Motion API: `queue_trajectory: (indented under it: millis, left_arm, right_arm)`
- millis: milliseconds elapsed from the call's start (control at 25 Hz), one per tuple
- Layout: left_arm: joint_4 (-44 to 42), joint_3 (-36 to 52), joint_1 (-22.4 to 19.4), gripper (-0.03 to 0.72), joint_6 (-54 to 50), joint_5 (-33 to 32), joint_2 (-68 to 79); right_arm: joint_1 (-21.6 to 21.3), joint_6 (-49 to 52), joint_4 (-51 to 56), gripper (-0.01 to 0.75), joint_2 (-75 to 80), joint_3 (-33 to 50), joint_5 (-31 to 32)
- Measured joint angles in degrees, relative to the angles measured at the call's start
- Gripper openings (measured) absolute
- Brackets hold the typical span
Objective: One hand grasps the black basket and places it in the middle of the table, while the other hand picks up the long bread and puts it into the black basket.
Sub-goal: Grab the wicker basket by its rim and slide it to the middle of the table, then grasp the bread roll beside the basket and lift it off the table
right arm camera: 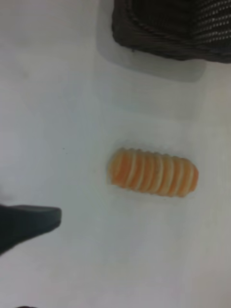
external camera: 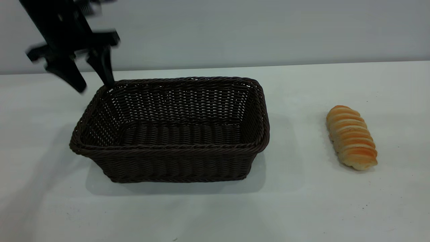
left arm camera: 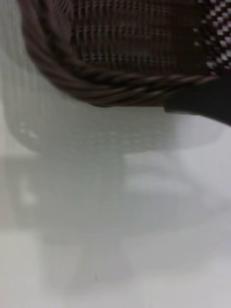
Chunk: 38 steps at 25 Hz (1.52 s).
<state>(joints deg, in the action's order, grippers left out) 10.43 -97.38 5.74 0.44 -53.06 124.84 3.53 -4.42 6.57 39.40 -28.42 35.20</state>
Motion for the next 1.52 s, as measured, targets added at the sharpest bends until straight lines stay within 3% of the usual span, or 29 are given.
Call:
queue_trajectory:
  millis: [320,680,1080,1520]
  left_arm:
    - [-8.47,-1.93,0.00,0.542,0.00,-9.32,-10.07]
    - [-8.70,-1.93,0.00,0.542,0.00,-13.23,-17.23]
    - [-8.70,-1.93,0.00,0.542,0.00,-13.54,-17.73]
    - [-8.70,-1.93,0.00,0.541,0.00,-13.54,-17.73]
  right_arm:
    - [0.00,-9.51,9.27,0.396,6.51,-1.69,1.67]
    - [0.00,-18.57,21.80,0.368,33.06,-15.59,-1.74]
    - [0.11,-24.19,26.23,0.384,58.40,-24.76,-10.11]
    - [4.06,-36.64,33.95,0.385,79.34,-28.99,-26.83]
